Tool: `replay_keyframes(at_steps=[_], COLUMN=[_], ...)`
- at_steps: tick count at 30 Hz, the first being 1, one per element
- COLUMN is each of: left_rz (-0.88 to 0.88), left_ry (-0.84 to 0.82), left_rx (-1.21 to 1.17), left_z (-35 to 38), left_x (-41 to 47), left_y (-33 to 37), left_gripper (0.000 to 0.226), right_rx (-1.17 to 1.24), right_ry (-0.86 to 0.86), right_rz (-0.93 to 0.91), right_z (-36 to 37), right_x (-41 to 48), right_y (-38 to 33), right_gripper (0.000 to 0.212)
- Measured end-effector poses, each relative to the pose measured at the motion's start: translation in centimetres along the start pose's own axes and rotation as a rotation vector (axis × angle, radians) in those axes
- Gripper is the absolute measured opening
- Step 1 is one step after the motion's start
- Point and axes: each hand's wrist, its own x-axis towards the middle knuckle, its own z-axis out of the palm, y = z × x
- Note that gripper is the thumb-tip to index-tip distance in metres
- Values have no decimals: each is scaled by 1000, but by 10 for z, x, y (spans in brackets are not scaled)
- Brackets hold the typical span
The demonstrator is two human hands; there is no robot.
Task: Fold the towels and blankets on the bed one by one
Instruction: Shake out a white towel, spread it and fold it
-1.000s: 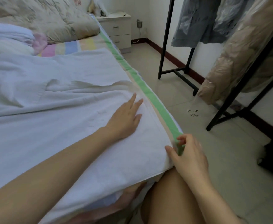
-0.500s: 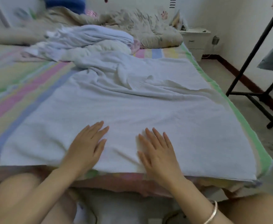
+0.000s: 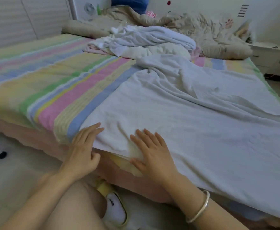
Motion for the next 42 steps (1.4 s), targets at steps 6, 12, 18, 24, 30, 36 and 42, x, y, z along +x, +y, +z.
replay_keyframes(at_steps=[6, 12, 18, 24, 30, 36, 42], left_rz=[42, -22, -281, -266, -134, 55, 155], left_ry=[227, 192, 174, -37, 139, -105, -103], left_rx=[49, 249, 364, 458, 208, -137, -141], left_z=[-3, -13, -20, -16, -17, 78, 156], left_x=[5, 15, 10, 13, 59, 144, 254], left_y=[-18, -12, -24, -25, 73, 199, 275], left_gripper=[38, 40, 39, 34, 31, 27, 28], right_rx=[-12, 19, 22, 92, 337, -11, -94], right_ry=[-34, -18, 24, -79, 4, -213, 134], right_rz=[-7, -20, -58, -94, 217, 560, 674], right_z=[0, -1, -3, -16, -56, -69, -96], right_x=[1, -1, -7, -25, -45, -102, -103], right_y=[3, 4, 6, 13, 67, 189, 303], right_gripper=[73, 72, 74, 69, 56, 106, 53])
